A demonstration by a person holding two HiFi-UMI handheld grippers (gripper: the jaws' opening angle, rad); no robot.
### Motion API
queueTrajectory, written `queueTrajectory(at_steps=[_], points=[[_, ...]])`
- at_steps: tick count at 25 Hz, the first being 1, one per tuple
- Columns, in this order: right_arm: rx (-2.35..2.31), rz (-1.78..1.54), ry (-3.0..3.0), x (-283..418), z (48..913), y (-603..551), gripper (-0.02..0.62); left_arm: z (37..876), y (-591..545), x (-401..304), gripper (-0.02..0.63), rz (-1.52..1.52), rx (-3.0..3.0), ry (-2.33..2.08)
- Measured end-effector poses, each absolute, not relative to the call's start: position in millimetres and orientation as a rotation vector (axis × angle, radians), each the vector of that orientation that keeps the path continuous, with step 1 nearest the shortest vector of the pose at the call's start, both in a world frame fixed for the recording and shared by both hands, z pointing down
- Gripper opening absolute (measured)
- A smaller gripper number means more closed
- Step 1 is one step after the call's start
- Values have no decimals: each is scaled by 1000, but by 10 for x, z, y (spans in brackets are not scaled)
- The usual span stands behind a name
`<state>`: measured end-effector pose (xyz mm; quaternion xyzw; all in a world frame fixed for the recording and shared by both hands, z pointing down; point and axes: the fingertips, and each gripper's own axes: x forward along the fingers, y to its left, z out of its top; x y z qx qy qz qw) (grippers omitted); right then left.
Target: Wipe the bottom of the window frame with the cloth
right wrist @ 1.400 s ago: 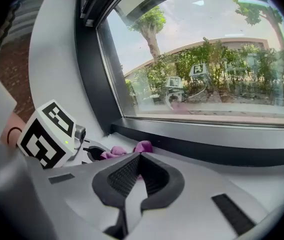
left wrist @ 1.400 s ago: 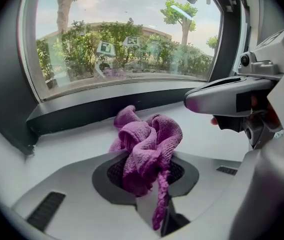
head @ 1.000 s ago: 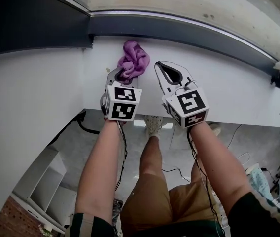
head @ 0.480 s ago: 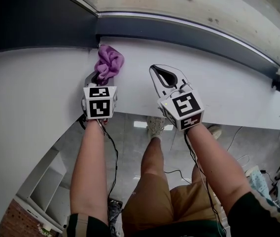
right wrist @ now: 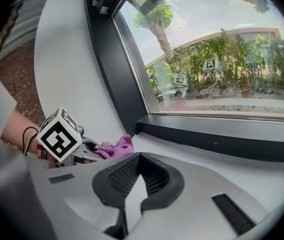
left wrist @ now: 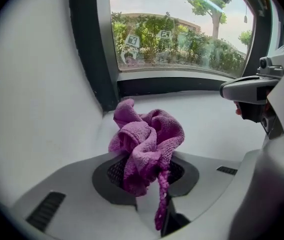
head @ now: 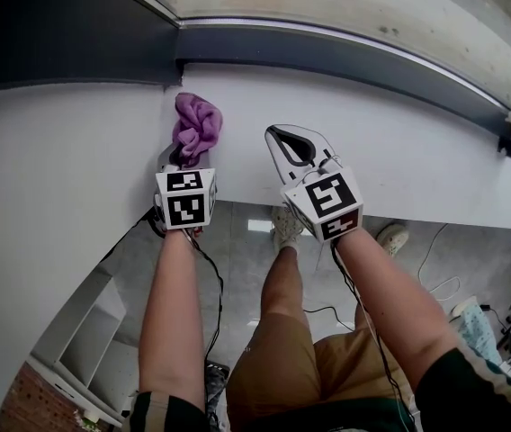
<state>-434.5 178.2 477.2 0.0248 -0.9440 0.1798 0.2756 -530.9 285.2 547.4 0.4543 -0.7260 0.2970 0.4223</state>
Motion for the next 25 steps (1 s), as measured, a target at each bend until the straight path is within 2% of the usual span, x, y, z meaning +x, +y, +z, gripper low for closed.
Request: queueTrajectory(at_steps=[11,25], points=[[9,474,-2517,-4245,4772,2106,14,5502,3213,-4927,107,759,1135,-1781],[48,490,-2531,-4138,4728,2097,14,5520,3209,-4943,107,752,1054,-1781]])
